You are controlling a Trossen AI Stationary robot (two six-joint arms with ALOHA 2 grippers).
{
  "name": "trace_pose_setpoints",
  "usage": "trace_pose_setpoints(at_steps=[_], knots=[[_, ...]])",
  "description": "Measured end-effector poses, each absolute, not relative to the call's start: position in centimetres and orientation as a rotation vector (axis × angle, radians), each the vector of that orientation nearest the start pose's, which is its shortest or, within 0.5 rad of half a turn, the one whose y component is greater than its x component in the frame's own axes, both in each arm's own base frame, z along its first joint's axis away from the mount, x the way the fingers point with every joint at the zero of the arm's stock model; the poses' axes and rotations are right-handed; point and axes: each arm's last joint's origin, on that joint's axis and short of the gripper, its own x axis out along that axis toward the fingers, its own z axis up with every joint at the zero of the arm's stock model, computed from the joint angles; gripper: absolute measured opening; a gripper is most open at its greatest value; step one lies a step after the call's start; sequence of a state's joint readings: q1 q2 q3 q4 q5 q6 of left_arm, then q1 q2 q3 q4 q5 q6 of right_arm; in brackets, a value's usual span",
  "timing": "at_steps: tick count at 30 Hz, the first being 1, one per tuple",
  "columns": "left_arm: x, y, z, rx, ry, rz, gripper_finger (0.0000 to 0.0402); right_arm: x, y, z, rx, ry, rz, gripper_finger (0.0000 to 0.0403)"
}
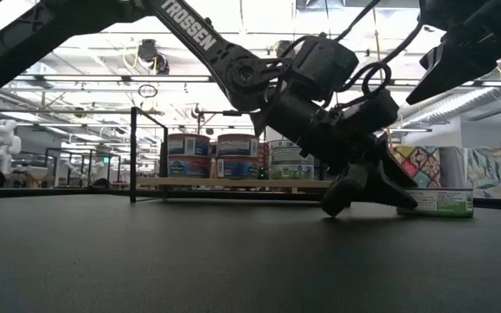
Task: Stack canned seafood by type on shelf
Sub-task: Stack the green tuna can on top of the green tuna can on the shelf
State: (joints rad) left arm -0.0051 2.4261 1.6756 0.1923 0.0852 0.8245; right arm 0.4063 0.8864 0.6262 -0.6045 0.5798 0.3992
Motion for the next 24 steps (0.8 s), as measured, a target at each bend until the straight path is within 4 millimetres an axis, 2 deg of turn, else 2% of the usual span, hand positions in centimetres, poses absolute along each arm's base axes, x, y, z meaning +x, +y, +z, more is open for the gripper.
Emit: trace_pose_setpoints(at_steps=[6,15,22,24], knots=[[52.2,-0.5,10.3,0.785,0.481,-0.298,0.0148,15.8,5.1,23.3,-0.033,0.711,-0.309,0.0],[52.5,-0.5,10.8,0.793,0.47,-0.284,0.001,15.8,5.0,23.3,-0.035,0.714,-0.308,0.0],[52.1,-1.1,12.4,0.84,0.506,-0.244,0.0003,15.7,5.0,23.2,-0.035,0.718,-0.308,0.0],[51.8,-1.2,14.0,0.843,0.5,-0.232,0.0002,15.7,5.0,23.2,-0.036,0.72,-0.308,0.0]])
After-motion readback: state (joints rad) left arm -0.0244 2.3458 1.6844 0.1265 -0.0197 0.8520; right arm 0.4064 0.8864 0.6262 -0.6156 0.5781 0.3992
